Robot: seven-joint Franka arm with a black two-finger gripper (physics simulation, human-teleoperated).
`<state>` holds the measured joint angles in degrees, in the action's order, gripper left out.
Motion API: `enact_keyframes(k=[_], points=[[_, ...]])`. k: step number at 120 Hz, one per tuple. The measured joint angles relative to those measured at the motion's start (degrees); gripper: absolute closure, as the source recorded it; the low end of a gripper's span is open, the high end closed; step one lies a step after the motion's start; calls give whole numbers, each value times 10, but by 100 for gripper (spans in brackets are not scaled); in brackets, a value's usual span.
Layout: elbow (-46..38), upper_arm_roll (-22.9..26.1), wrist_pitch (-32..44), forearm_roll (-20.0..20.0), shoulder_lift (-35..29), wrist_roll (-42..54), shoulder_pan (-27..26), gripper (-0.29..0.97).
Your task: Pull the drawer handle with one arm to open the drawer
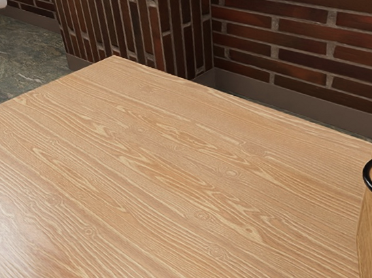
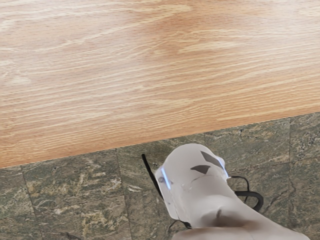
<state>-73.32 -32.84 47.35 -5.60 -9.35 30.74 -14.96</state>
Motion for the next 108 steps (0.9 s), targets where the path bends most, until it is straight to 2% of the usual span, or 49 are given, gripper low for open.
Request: enact_keyframes(k=[18,39,78,92,108], points=[[-9,-4,114,-8,-2,143,-7,0],[-9,51,173,7,-1,271,-20,0],[-11,61,306,10,57,489,-105,0],[-39,159,362,11,61,564,-29,0],[-110,180,443,10,35,633,-45,0]])
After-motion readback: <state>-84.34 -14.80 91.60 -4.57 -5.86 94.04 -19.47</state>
